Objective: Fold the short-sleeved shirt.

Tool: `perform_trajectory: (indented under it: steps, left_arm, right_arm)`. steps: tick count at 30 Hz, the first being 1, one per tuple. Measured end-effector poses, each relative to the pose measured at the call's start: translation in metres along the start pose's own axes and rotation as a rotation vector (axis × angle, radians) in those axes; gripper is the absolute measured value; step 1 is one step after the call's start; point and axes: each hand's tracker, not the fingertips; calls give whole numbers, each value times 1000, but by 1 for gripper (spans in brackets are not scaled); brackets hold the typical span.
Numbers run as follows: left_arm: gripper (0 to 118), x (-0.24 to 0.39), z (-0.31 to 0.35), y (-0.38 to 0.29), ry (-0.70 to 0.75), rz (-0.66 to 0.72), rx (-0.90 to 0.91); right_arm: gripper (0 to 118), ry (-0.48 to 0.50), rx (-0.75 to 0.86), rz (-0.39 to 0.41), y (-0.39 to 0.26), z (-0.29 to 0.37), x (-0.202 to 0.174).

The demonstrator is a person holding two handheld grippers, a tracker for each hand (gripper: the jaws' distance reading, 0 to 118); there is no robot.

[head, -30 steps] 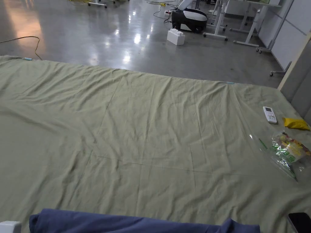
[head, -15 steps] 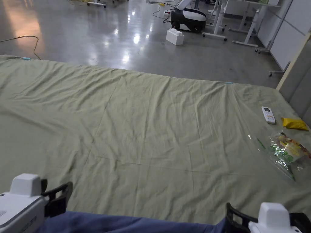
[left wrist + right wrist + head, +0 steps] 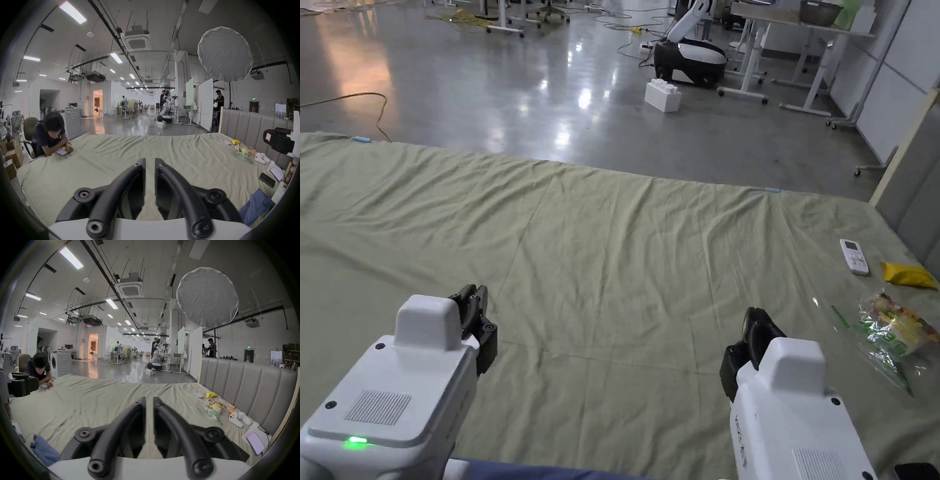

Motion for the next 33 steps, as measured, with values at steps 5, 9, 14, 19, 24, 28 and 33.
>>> perform_trajectory:
  steps: [5,9,14,19,24,28,33]
  left_arm:
    - [4,0,1,6,27,-25,5]
    - [4,-9,-1,6,26,-12,-6]
    - [4,-42,0,-7,4,11,-106]
    - [4,-92,7,-37,-31,66,-276]
    - [4,-153,11,-76,-82,253,-519]
    - [24,-185,10,-107,-147,259,-649]
    - [82,-213,-1,-140,-256,519,-748]
  right_arm:
    - [2,-16,12,-40,0,-1,0]
    - [2,-14,6,-29,-2,-2,1]
    - [2,-1,-10,2,-6,-3,3]
    - [2,7,-42,20,-13,-5,9]
    - [2,23,-118,-4,-25,-7,15]
    - [2,20,-134,17,-30,-6,16]
    - [2,31,-181,-3,-39,-5,14]
